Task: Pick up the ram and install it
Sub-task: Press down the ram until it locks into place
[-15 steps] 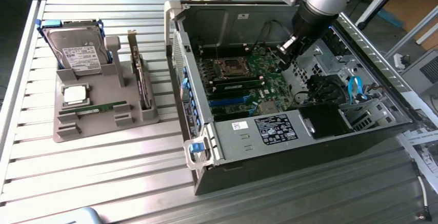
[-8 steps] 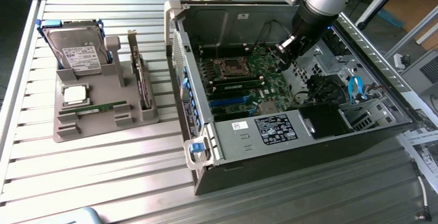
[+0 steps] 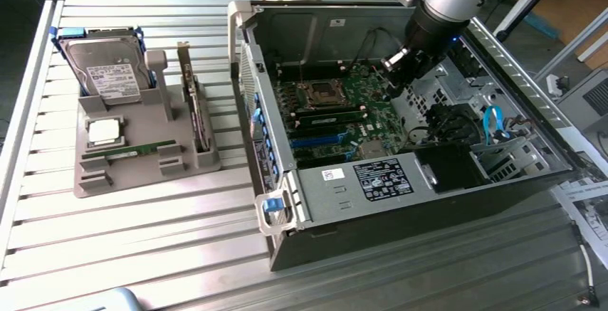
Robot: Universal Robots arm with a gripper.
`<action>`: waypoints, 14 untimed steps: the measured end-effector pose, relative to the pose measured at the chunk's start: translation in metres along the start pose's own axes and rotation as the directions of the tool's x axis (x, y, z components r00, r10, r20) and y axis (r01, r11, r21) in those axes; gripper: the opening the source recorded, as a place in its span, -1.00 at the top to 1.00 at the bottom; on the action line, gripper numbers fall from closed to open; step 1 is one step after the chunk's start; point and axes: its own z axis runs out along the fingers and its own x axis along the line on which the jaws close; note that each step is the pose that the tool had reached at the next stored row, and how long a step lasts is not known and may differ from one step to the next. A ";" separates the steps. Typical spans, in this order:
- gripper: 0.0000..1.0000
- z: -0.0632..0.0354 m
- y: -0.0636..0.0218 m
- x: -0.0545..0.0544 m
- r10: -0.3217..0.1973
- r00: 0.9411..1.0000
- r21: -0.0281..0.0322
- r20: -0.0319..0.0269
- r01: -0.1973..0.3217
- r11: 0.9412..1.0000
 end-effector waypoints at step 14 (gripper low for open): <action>0.79 0.0012 0.0000 0.000 0.190 0.982 0.000 0.003 -0.190 0.982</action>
